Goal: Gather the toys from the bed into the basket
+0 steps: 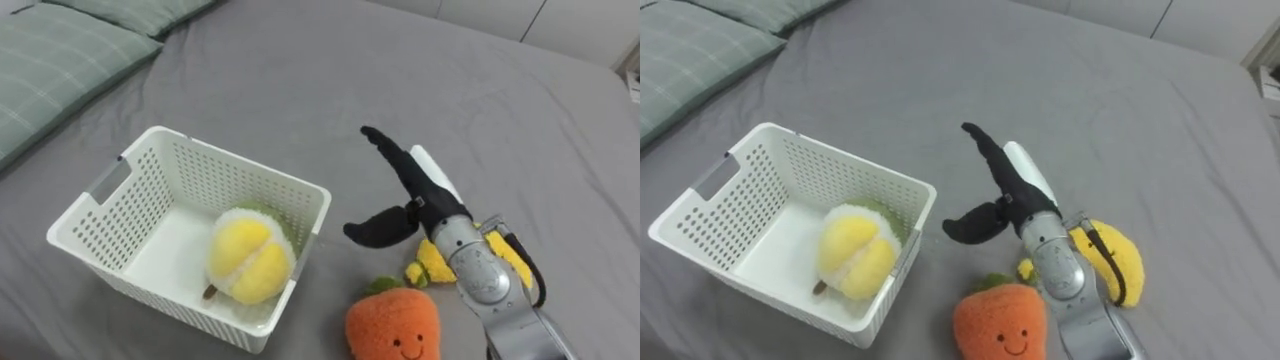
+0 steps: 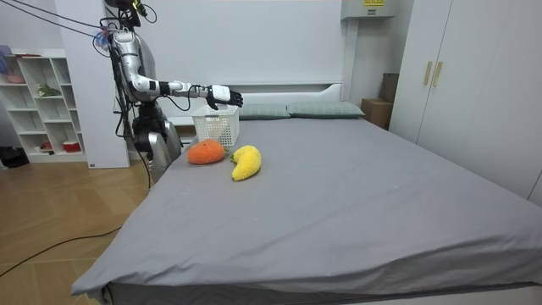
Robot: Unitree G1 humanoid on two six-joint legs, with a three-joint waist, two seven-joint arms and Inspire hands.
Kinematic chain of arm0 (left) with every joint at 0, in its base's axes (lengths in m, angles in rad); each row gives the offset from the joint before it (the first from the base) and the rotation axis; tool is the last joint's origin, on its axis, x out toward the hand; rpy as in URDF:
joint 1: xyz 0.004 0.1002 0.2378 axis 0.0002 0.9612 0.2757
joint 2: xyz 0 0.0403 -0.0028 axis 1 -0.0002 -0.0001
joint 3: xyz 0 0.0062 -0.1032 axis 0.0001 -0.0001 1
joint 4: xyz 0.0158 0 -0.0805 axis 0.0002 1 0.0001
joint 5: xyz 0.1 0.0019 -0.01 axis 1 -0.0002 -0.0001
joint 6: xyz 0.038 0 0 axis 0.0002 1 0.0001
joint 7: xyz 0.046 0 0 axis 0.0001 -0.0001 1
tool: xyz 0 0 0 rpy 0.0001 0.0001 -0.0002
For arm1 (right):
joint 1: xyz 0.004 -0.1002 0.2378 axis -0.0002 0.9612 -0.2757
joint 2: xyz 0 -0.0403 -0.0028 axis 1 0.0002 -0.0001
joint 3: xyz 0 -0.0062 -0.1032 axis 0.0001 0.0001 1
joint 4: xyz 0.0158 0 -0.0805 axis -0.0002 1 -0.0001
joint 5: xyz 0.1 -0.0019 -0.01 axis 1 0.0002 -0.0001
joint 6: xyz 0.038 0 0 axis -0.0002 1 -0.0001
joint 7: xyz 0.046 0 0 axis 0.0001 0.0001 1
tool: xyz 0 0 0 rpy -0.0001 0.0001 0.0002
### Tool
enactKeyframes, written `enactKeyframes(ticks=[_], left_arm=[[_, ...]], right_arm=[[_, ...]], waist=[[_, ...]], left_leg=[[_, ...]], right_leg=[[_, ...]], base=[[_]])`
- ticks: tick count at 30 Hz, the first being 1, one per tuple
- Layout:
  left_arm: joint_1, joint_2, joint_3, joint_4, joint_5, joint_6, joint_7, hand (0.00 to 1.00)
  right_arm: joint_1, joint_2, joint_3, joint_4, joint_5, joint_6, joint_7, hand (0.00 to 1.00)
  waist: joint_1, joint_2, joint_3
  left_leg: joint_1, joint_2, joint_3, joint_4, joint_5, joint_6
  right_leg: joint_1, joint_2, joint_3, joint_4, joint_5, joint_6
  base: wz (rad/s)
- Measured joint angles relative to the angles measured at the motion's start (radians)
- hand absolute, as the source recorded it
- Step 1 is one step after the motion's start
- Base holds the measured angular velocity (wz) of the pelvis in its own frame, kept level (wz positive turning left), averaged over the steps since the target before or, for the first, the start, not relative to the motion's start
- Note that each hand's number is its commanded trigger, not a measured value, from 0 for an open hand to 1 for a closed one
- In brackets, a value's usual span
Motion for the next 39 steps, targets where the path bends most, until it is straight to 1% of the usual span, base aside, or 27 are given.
enactKeyframes(ticks=[2,3,5,7,9,13,15,17,18,19,21,23,25,26,28,31,33,36,39], left_arm=[[0.004,-0.001,0.016,0.0,0.0,0.0,0.002,0.0],[0.013,0.001,0.022,0.001,0.001,-0.001,0.002,0.0],[0.02,0.001,0.039,0.001,0.002,-0.001,0.001,0.0],[0.033,0.003,0.06,0.001,0.002,0.001,0.002,0.0],[0.042,0.005,0.059,0.004,0.001,0.001,0.003,0.0],[0.04,0.003,0.058,0.011,0.0,0.002,0.015,0.0],[0.033,0.007,0.058,0.014,0.001,0.002,0.031,0.0],[0.028,0.009,0.056,0.018,0.001,0.002,0.035,0.0],[0.023,0.009,0.054,0.022,0.0,0.002,0.035,0.0],[0.015,0.009,0.054,0.022,-0.001,0.001,0.036,0.0],[0.012,0.01,0.053,0.022,-0.015,0.001,0.037,0.0],[0.003,0.013,0.046,0.019,-0.038,-0.002,0.04,0.0],[-0.002,0.022,0.006,0.019,-0.06,-0.004,0.044,0.0],[-0.004,0.025,-0.004,0.02,-0.06,-0.003,0.045,0.0],[-0.012,0.03,-0.041,0.02,-0.083,-0.003,0.044,0.0],[-0.03,0.035,-0.082,0.021,-0.12,-0.013,0.042,0.0],[-0.037,0.036,-0.083,0.021,-0.125,-0.02,0.039,0.0],[-0.043,0.043,-0.082,0.021,-0.138,-0.022,0.024,0.0],[-0.046,0.044,-0.083,0.02,-0.138,-0.022,0.016,0.0]], right_arm=[[0.008,-0.002,-0.025,0.0,0.0,0.0,0.001,0.0],[0.012,-0.012,-0.044,0.0,-0.005,0.0,0.007,0.0],[0.012,-0.028,-0.079,0.0,-0.025,0.001,0.01,0.0],[0.012,-0.041,-0.136,0.0,-0.043,0.002,0.011,0.0],[0.012,-0.041,-0.169,0.0,-0.053,0.002,0.004,0.0],[0.012,-0.041,-0.207,0.032,-0.052,0.001,-0.024,0.0],[0.007,-0.041,-0.219,0.079,-0.051,0.001,-0.045,0.0],[0.006,-0.051,-0.221,0.127,-0.041,0.001,-0.063,0.0],[0.006,-0.063,-0.221,0.146,-0.039,0.001,-0.068,0.0],[0.001,-0.068,-0.221,0.163,-0.041,0.001,-0.074,0.0],[-0.024,-0.076,-0.221,0.207,-0.044,0.001,-0.077,0.0],[-0.05,-0.089,-0.221,0.244,-0.057,0.001,-0.088,0.0],[-0.077,-0.102,-0.214,0.273,-0.077,-0.001,-0.112,0.0],[-0.091,-0.104,-0.212,0.291,-0.078,-0.003,-0.118,0.0],[-0.161,-0.106,-0.207,0.404,-0.077,-0.01,-0.136,0.0],[-0.214,-0.108,-0.195,0.492,-0.068,-0.017,-0.14,0.0],[-0.237,-0.108,-0.179,0.534,-0.064,-0.02,-0.14,0.0],[-0.272,-0.109,-0.172,0.606,-0.065,-0.038,-0.149,0.0],[-0.291,-0.11,-0.17,0.672,-0.065,-0.043,-0.154,0.0]], waist=[[-0.014,-0.003,0.0013],[-0.028,-0.006,0.002],[-0.033,-0.009,0.0008],[-0.042,-0.015,0.0023],[-0.054,-0.018,0.0024],[-0.063,-0.024,0.0021],[-0.064,-0.03,-0.0015],[-0.064,-0.031,-0.002],[-0.062,-0.028,0.0],[-0.062,-0.031,0.0013],[-0.065,-0.027,0.0057],[-0.071,-0.026,0.0065],[-0.077,-0.025,0.007],[-0.078,-0.026,0.0073],[-0.083,-0.027,0.0103],[-0.08,-0.026,0.0111],[-0.08,-0.024,0.0122],[-0.075,-0.021,0.0137],[-0.058,-0.021,0.0138]], left_leg=[[0.0,0.0,0.004,0.001,0.0,0.001],[0.0,0.0,0.005,0.003,-0.001,0.002],[0.002,0.0,0.018,0.004,-0.002,0.003],[0.002,0.0,0.027,0.005,-0.003,0.005],[0.002,0.0,0.029,0.007,-0.003,0.005],[-0.004,0.0,0.033,0.007,-0.004,0.006],[-0.016,0.001,0.032,0.008,-0.004,0.006],[-0.026,0.001,0.031,0.01,-0.004,0.007],[-0.036,0.001,0.031,0.01,-0.004,0.007],[-0.043,0.001,0.031,0.01,-0.004,0.007],[-0.068,0.002,0.038,0.008,-0.003,0.009],[-0.097,0.002,0.041,0.008,0.002,0.013],[-0.124,0.001,0.042,0.011,0.008,0.014],[-0.129,0.001,0.044,0.012,0.008,0.014],[-0.143,0.002,0.046,0.022,0.008,0.014],[-0.161,0.002,0.044,0.026,0.008,0.014],[-0.167,0.002,0.041,0.027,0.008,0.014],[-0.19,0.002,0.038,0.031,0.008,0.014],[-0.218,0.003,0.037,0.042,0.008,0.014]], right_leg=[[0.0,0.0,0.005,0.0,0.0,0.001],[0.0,0.0,0.006,0.0,0.0,0.001],[-0.002,0.0,0.016,-0.002,0.0,0.002],[-0.005,0.001,0.025,-0.003,0.001,0.003],[-0.007,0.001,0.027,-0.004,0.001,0.004],[-0.009,0.002,0.03,-0.017,0.005,0.007],[-0.024,0.002,0.03,-0.014,0.006,0.007],[-0.038,0.001,0.029,-0.008,0.007,0.007],[-0.051,0.0,0.03,0.001,0.008,0.007],[-0.059,-0.001,0.029,0.0,0.008,0.008],[-0.083,-0.002,0.028,0.005,0.01,0.007],[-0.119,-0.004,0.029,0.018,0.01,0.007],[-0.15,-0.004,0.032,0.019,0.014,0.006],[-0.155,-0.004,0.034,0.02,0.014,0.006],[-0.165,-0.004,0.034,0.017,0.017,0.006],[-0.179,-0.005,0.03,0.015,0.017,0.007],[-0.182,-0.005,0.027,0.014,0.018,0.007],[-0.202,-0.005,0.02,0.015,0.018,0.006],[-0.225,-0.005,0.018,0.017,0.019,0.004]], base=[[-0.05],[-0.06],[-0.13],[-0.12],[-0.05],[-0.02],[0.0],[0.0],[0.0],[-0.03],[-0.06],[-0.02],[0.0],[-0.04],[0.0],[0.04],[0.06],[0.05],[0.03]])
